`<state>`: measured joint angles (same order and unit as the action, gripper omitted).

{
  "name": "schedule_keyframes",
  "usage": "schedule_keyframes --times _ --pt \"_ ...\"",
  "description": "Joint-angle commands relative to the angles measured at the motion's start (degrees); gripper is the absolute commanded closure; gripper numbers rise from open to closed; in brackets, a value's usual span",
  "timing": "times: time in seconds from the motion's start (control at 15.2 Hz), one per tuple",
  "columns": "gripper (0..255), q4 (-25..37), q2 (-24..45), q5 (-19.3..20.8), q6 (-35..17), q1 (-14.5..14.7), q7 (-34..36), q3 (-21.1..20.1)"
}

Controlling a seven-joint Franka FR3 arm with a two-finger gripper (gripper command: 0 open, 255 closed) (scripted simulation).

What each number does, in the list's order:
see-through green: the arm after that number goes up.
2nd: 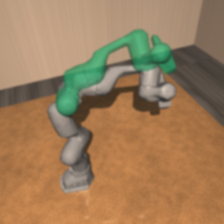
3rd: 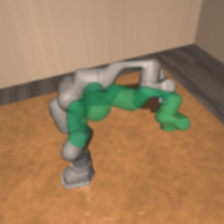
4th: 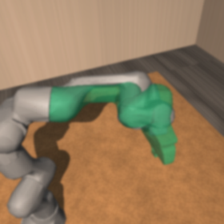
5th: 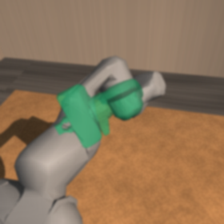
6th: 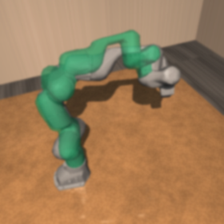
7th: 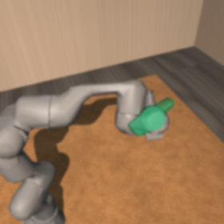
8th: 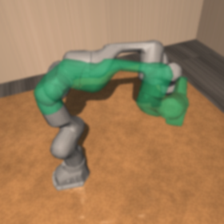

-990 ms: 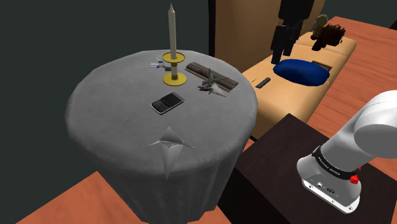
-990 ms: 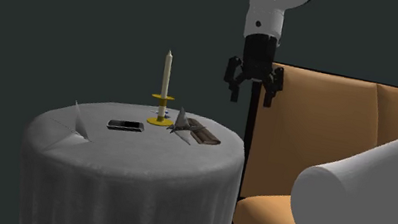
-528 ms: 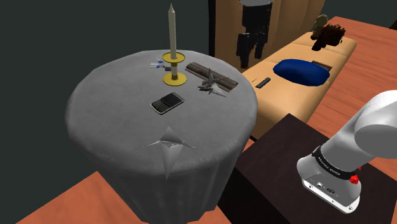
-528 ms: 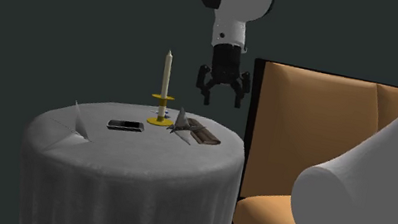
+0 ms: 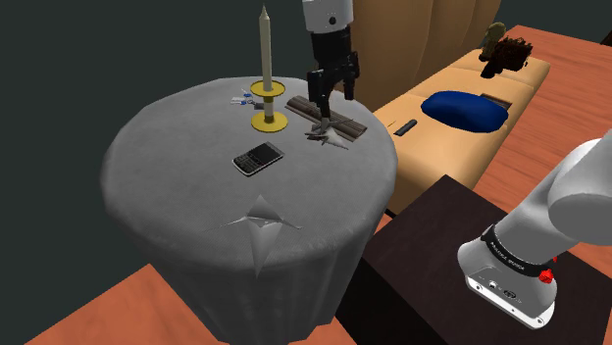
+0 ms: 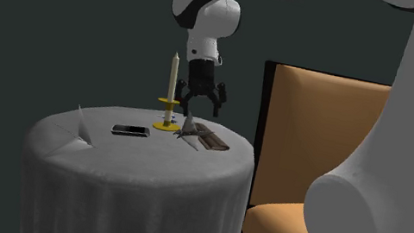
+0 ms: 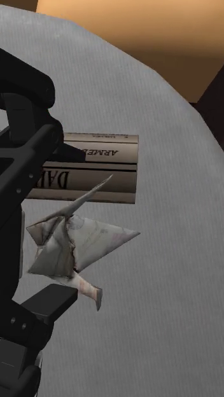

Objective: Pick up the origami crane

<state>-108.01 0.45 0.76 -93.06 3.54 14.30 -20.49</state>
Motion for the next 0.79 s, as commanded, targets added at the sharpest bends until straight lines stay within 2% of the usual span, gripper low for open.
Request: schedule_keyframes --times 0.0,0.2,0.73 --pt "0 4.69 5.51 2.08 0.48 1.04 2.34 -0.98" --pt "0 10.87 12.12 4.71 1.67 2.73 4.7 -1.54" --pt "0 6.63 13.4 5.23 -3.74 2.79 5.15 -1.32"
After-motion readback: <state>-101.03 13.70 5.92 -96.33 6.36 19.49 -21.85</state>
